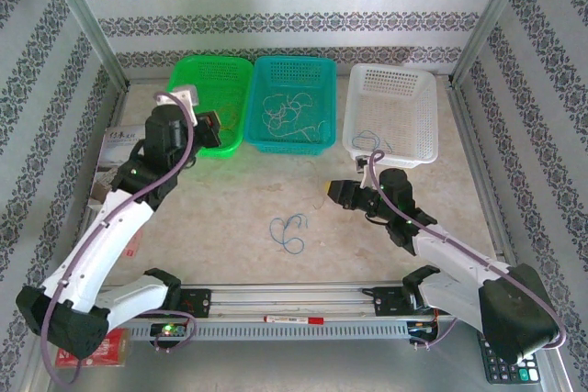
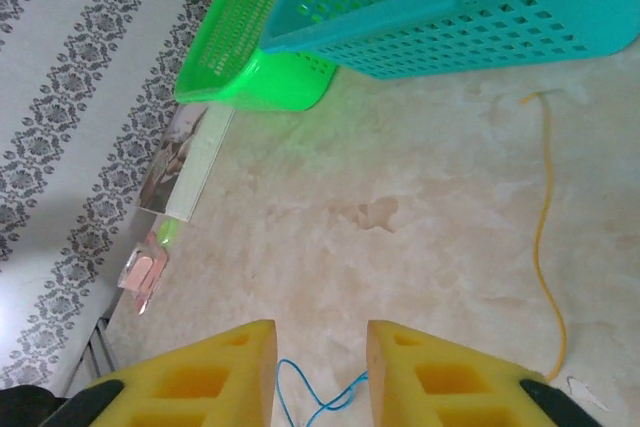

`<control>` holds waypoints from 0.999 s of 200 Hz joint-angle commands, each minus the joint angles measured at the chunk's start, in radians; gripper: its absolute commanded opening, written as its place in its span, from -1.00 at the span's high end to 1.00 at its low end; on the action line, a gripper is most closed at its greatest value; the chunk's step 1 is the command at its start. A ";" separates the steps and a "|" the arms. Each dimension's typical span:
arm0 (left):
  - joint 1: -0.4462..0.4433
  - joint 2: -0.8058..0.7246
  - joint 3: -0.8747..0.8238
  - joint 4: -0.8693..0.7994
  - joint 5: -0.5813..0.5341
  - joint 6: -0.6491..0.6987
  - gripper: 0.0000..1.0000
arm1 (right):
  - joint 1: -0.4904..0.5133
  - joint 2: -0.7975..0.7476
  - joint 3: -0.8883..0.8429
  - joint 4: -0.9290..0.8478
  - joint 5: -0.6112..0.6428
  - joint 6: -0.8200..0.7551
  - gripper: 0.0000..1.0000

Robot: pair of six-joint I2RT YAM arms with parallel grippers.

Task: Untangle the cables

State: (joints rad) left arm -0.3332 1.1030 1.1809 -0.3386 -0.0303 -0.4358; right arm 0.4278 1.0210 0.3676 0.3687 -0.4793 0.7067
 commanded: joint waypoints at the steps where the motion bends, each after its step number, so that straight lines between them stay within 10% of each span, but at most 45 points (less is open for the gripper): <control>1: 0.020 0.022 0.043 -0.024 0.038 0.060 1.00 | 0.000 -0.015 0.052 -0.014 -0.001 -0.011 0.87; 78: 0.018 -0.042 -0.152 0.008 0.228 -0.063 0.73 | 0.124 0.057 0.108 -0.196 0.145 -0.139 0.13; 200: -0.152 -0.088 -0.437 0.149 0.233 -0.230 -0.10 | 0.225 0.362 0.263 -0.360 0.450 -0.190 0.05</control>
State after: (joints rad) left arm -0.4587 1.0149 0.7547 -0.2543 0.2119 -0.6353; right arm 0.6445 1.3376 0.5762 0.0605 -0.1291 0.5671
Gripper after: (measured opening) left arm 0.544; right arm 0.479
